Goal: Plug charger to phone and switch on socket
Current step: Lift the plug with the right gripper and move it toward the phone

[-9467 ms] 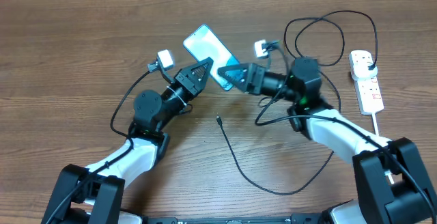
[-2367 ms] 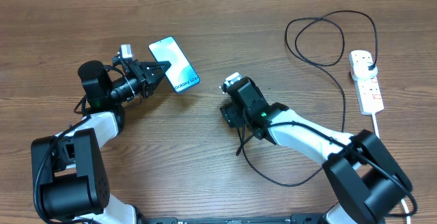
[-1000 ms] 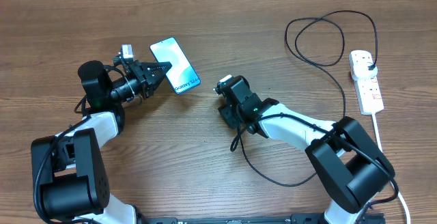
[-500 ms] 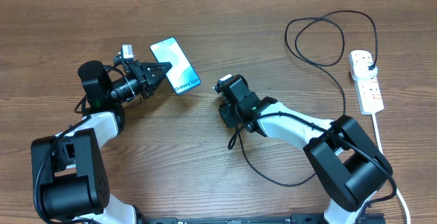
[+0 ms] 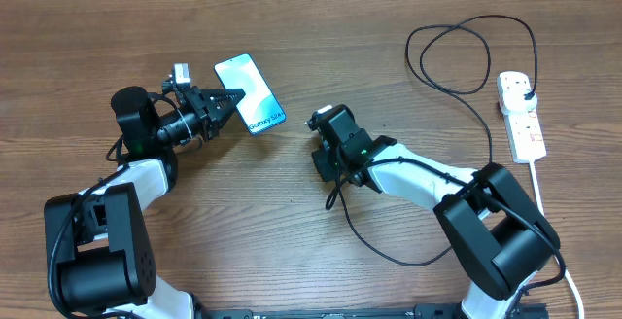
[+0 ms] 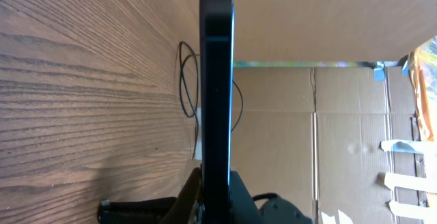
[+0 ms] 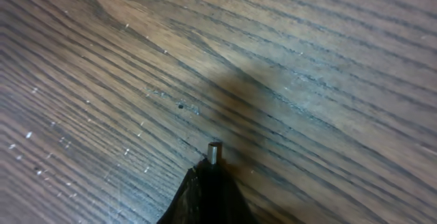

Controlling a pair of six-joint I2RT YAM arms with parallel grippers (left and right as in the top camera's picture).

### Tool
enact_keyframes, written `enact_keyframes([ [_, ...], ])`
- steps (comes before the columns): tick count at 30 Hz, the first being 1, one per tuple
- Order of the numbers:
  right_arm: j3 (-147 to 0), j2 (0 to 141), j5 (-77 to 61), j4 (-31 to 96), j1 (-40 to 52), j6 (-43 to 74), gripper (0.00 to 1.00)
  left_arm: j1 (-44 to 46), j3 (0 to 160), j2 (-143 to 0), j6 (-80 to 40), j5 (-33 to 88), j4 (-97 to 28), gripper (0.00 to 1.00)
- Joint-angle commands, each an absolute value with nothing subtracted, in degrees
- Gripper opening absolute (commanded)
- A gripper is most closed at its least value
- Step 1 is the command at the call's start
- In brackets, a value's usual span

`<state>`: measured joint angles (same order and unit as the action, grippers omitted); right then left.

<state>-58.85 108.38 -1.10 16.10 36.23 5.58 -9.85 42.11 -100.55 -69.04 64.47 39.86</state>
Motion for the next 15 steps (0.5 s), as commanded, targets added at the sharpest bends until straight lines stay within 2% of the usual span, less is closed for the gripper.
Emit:
enact_keyframes([
  [1,-58.4,111.1,-9.1,19.3,33.0,6.0,0.04,-9.9,43.5,-100.4,-68.2,66.1,40.3,0.04],
  [5,-60.9,110.0,-20.9,25.0,26.4,6.2,0.04,-9.9,43.5,-100.4,-68.1,66.1,40.3,0.04],
  [11,-61.1,108.7,-47.8,24.6,17.4,5.9,0.04,-9.1,43.5,-100.4,-65.7,66.3,40.3,0.05],
  [15,-61.1,108.7,-54.9,25.0,15.6,4.4,0.04,-7.2,43.5,-100.4,-65.5,65.6,40.3,0.04],
])
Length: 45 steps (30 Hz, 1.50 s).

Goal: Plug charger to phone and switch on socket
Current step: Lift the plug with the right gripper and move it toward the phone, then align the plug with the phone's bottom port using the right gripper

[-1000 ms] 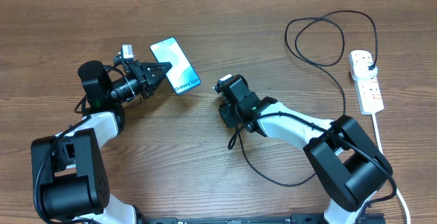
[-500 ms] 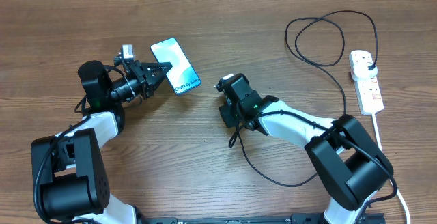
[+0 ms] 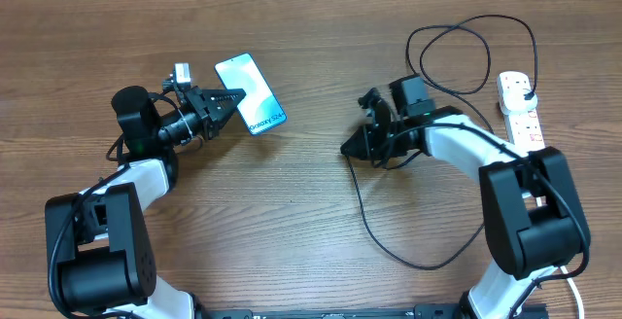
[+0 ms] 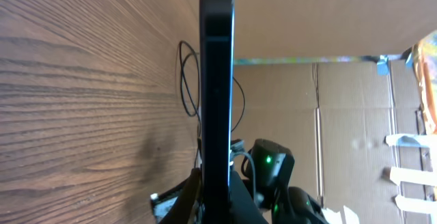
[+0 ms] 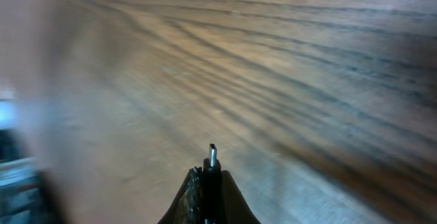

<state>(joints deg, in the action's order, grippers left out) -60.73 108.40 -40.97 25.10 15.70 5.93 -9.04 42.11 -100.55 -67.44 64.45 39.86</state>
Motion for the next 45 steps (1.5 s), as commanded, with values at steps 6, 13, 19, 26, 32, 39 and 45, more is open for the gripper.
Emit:
enact_keyframes([
  [6,-61.1,108.7,-66.8,24.5,16.7,4.2,0.04,-3.6,43.5,-100.4,-64.7,64.4,40.4,0.04],
  [13,-61.1,108.7,-75.2,24.6,18.1,1.6,0.04,-0.4,43.5,-100.4,-64.8,64.2,40.5,0.05],
  [19,-61.1,108.7,-79.8,24.3,19.0,-1.5,0.04,0.0,43.5,-100.4,-67.8,62.3,40.6,0.05],
  [26,-61.1,108.7,-83.9,23.0,19.0,-1.8,0.04,0.0,43.5,-100.4,-72.9,59.3,42.4,0.05],
  [32,-61.1,108.7,-84.8,21.6,19.0,-1.8,0.04,0.0,43.5,-100.4,-78.1,59.4,45.5,0.05],
  [39,-61.1,108.7,-86.7,18.7,19.4,-1.6,0.04,0.5,43.5,-100.4,-79.8,64.0,48.3,0.04],
  [45,-61.1,108.7,-86.7,18.0,20.5,-1.6,0.04,1.4,43.5,-100.4,-78.7,67.0,48.3,0.05],
])
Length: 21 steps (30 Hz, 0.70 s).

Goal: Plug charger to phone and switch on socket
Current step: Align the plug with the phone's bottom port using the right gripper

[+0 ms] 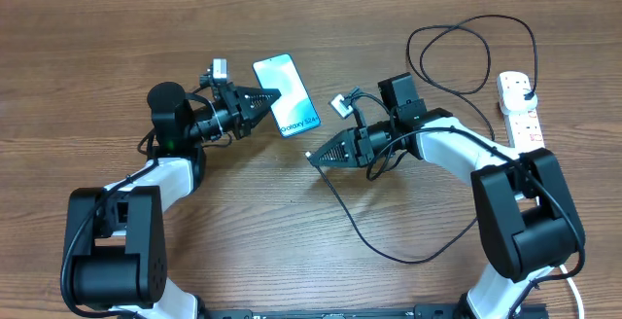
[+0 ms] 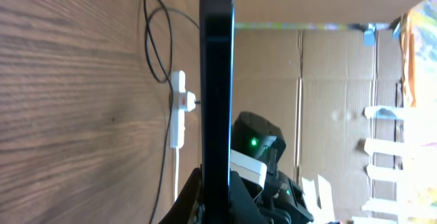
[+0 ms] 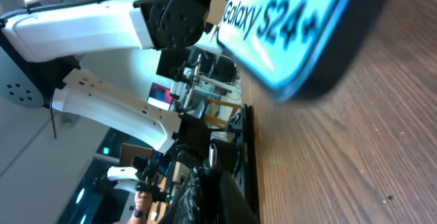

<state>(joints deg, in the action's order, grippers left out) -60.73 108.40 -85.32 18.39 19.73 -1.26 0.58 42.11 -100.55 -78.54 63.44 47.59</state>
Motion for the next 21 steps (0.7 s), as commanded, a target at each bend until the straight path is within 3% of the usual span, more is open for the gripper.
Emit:
enact_keyframes([
  [1,-61.1,108.7,-86.7,18.0,20.5,-1.6,0.04,1.6,43.5,-100.4,-78.4,67.2,48.3,0.04],
  [21,-61.1,108.7,-85.6,11.5,18.5,6.0,0.04,2.9,43.5,-100.4,-76.2,67.5,48.1,0.04],
])
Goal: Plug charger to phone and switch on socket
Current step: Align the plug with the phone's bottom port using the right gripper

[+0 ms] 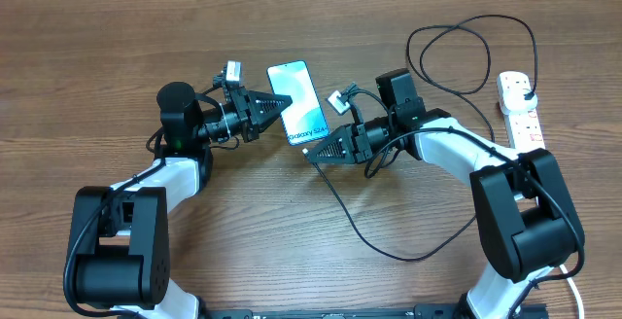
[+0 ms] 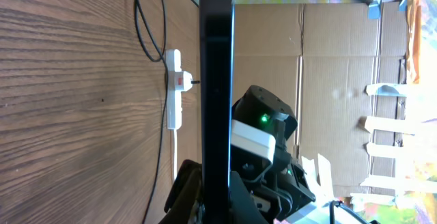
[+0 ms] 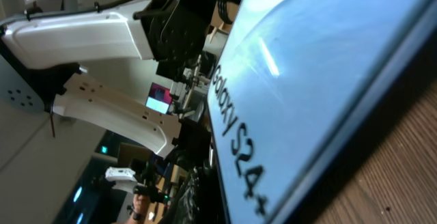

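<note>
A phone (image 1: 301, 113) with a lit blue screen is held off the table, and my left gripper (image 1: 280, 113) is shut on its left edge. The left wrist view shows the phone (image 2: 216, 80) edge-on between the fingers. My right gripper (image 1: 313, 153) is shut on the charger plug, right at the phone's lower end. The screen (image 3: 314, 74) fills the right wrist view. The plug tip is hidden against it, so I cannot tell whether it is inserted. The black cable (image 1: 364, 236) runs to the white socket strip (image 1: 523, 123).
The cable loops (image 1: 457, 56) lie at the back right, next to the socket strip on the table's right edge. From the strip's near end a white lead (image 1: 539, 188) trails toward the front. Cardboard walls (image 2: 328, 80) stand behind the table.
The left gripper has carried the phone a little to the right and nearer. The right gripper with the plug has closed the gap and now sits at the phone's lower end.
First the left gripper held the phone at the left, while the right gripper held the plug over the table's middle. The right gripper then stood farther right. Later both were nearer each other, a gap between plug and phone. Now they meet.
</note>
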Controlling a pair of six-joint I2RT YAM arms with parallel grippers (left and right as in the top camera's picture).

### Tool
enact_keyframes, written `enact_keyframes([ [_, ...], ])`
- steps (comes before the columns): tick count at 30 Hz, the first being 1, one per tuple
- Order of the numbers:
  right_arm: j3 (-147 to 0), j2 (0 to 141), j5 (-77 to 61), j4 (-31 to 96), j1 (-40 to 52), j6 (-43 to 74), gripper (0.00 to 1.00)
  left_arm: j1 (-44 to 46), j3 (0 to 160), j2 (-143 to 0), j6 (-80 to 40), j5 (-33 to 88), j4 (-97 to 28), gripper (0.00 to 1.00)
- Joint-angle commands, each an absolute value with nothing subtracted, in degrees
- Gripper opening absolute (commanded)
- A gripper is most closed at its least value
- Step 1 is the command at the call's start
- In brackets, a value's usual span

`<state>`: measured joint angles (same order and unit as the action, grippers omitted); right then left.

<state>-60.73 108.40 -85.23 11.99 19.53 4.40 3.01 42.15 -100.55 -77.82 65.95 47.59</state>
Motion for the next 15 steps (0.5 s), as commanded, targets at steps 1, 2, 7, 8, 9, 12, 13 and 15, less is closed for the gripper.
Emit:
enact_keyframes([
  [1,-61.1,108.7,-85.6,11.6,18.2,6.0,0.04,2.9,43.5,-100.4,-76.2,67.3,48.1,0.04],
  [2,-61.1,108.7,-85.6,11.6,17.9,6.0,0.04,2.9,43.5,-100.4,-76.2,67.2,48.1,0.04],
  [7,-61.1,108.7,-85.3,11.6,17.6,6.0,0.04,3.0,43.5,-100.4,-76.2,66.7,48.1,0.05],
  [8,-61.1,108.7,-84.5,11.6,17.6,6.0,0.04,3.1,43.5,-100.4,-76.2,66.5,48.1,0.05],
  [9,-61.1,108.7,-84.0,11.5,17.6,6.0,0.04,3.2,43.5,-100.4,-76.2,66.3,48.1,0.05],
  [12,-61.1,108.7,-84.1,11.1,17.6,6.0,0.04,3.4,43.5,-100.4,-76.2,66.2,48.1,0.04],
  [13,-61.1,108.7,-84.1,11.0,17.6,6.1,0.04,3.4,43.5,-100.4,-76.2,66.0,48.1,0.04],
  [15,-61.1,108.7,-84.1,10.9,17.6,6.7,0.04,3.4,43.5,-100.4,-76.2,65.8,48.1,0.04],
])
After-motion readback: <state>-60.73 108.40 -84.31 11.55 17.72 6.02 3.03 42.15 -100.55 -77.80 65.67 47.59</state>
